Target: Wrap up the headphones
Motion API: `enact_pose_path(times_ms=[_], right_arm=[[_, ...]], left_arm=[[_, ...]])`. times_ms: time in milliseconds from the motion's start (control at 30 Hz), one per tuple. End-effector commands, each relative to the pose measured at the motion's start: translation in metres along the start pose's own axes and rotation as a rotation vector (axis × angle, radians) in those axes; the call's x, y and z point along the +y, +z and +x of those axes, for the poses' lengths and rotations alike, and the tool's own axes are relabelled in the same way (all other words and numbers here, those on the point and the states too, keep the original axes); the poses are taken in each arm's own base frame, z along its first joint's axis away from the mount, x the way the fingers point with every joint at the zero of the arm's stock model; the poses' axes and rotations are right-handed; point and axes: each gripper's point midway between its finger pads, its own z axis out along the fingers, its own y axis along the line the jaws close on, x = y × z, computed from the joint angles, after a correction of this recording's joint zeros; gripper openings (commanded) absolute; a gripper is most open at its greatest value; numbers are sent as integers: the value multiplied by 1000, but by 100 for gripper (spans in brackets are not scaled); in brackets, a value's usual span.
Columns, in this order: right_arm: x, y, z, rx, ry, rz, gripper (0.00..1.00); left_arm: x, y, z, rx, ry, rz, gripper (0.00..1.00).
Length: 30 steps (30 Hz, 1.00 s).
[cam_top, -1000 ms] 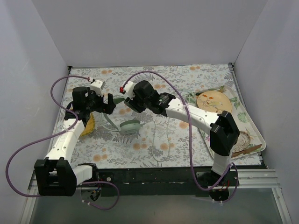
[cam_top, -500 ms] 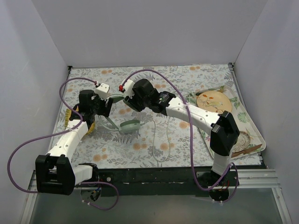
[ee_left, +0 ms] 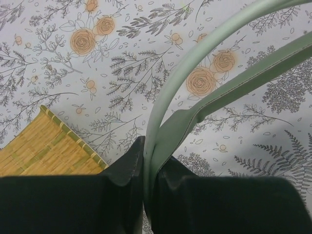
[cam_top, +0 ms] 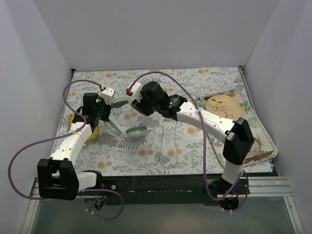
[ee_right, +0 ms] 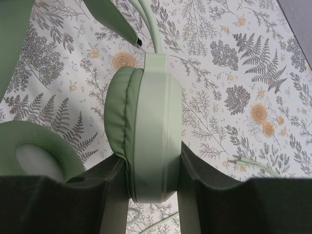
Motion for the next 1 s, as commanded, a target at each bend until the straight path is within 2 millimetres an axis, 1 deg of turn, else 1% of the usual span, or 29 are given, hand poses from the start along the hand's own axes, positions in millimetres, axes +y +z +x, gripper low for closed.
enact_pose_path(times_ms=[0, 33, 67, 100, 133, 167, 200, 233, 267, 300, 333, 367, 400, 433, 467, 533, 567, 600, 633, 667, 700, 767, 800, 833, 867, 900, 933, 967], right_arm=[[-26, -33, -72, -258, 10, 47, 4], [-23, -32, -70, -261, -4, 36, 13], [-19, -40, -81, -312, -18, 9, 39], [-16, -43, -85, -340, -34, -8, 51], [-12, -42, -79, -344, -49, -24, 62], [-8, -55, -88, -396, -71, -48, 81], [-9, -62, -99, -455, -83, -44, 90], [-8, -70, -103, -492, -101, -48, 96], [-2, -81, -103, -533, -131, -69, 99], [-2, -92, -114, -599, -147, -67, 99], [-1, -102, -119, -643, -161, -71, 98], [6, -112, -111, -672, -175, -98, 99], [7, -121, -112, -702, -144, -97, 99], [5, -131, -118, -761, -122, -77, 98], [1, -140, -107, -771, -90, -45, 99], [-1, -150, -99, -804, -95, -36, 98], [0, -159, -96, -814, -105, -43, 98], [3, -153, -83, -782, -99, -50, 99], [3, -150, -76, -760, -80, -53, 99], [5, -144, -64, -718, -68, -61, 99], [9, -135, -50, -680, -58, -74, 99], [12, -123, -31, -621, -46, -81, 99], [12, -119, -24, -605, -39, -77, 98], [15, -111, -7, -571, -33, -78, 99], [12, -109, -1, -562, -17, -57, 99], [9, -109, 1, -585, -10, -39, 98], [9, -103, 16, -563, 5, -28, 99], [4, -101, 22, -558, 27, -2, 99]], left_arm=[[-21, -14, -16, -17, -2, 109, 0], [-22, -16, -16, -11, -10, 117, 0], [-24, -17, -17, -10, -21, 127, 0], [-25, -18, -19, -7, -39, 132, 0], [-26, -20, -22, -1, -51, 135, 0], [-26, -20, -24, 3, -62, 141, 0], [-27, -21, -25, 8, -79, 145, 0], [-28, -22, -28, 10, -87, 150, 0], [-27, -22, -29, 12, -96, 149, 0], [-28, -21, -30, 20, -114, 152, 0], [-27, -21, -31, 24, -125, 150, 0], [-22, -22, -37, 15, -139, 141, 0], [-19, -23, -41, 11, -156, 137, 0], [-18, -23, -42, 19, -184, 142, 0], [-10, -26, -50, 1, -200, 127, 0], [-5, -28, -55, 1, -248, 126, 0], [3, -31, -60, -12, -268, 111, 0], [7, -35, -69, -32, -283, 105, 0], [7, -41, -78, -58, -288, 110, 0], [19, -47, -83, -79, -325, 81, 0], [23, -55, -98, -118, -326, 73, 0], [25, -68, -115, -163, -341, 72, 0], [27, -77, -127, -192, -344, 66, 0], [28, -82, -133, -206, -352, 65, 0], [28, -87, -140, -220, -360, 69, 0], [27, -91, -145, -231, -383, 77, 0], [28, -97, -153, -247, -390, 81, 0], [28, -100, -157, -255, -399, 86, 0]])
